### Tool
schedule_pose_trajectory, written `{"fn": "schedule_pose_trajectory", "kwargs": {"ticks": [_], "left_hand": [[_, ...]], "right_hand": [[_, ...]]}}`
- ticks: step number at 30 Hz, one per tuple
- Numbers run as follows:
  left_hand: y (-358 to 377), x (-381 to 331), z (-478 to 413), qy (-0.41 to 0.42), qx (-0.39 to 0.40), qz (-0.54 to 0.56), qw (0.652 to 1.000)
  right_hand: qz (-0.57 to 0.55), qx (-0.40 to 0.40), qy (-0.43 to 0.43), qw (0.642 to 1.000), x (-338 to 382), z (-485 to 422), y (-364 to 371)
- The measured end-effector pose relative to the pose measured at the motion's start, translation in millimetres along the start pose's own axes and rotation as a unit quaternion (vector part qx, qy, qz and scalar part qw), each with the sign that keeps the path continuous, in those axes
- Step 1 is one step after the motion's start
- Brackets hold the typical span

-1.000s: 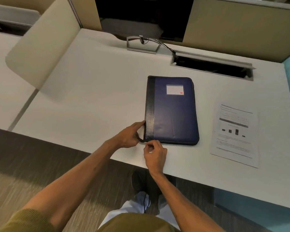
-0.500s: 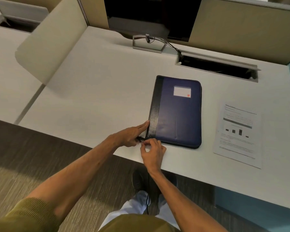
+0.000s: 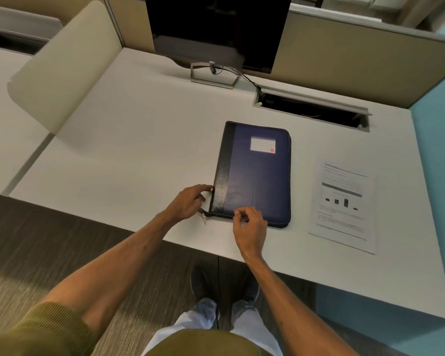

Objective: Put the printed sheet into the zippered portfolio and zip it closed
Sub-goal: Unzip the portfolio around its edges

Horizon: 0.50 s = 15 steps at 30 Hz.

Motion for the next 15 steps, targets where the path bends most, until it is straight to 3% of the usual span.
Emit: {"fn": "schedule_pose_trajectory", "kwargs": {"ticks": [7, 15], "left_hand": [[-1, -19, -11, -0.049, -0.071, 0.054, 0.995], [3, -46, -22, -0.059, -0.080, 0.012, 0.995]], "right_hand": [[0.016, -0.094, 0.068, 0.993, -46, -30, -74], [0.067, 0.010, 0.179, 0.982, -91, -44, -94]]}}
Point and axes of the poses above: each hand's wrist, its own z-axis away from the middle knuckle, its own y-axis out of the palm, x = y × z, the point moved 9 cm from there along -z, towards the middle knuckle, and after that the axes turned 14 degrees about -y, right-handed, at the moved point
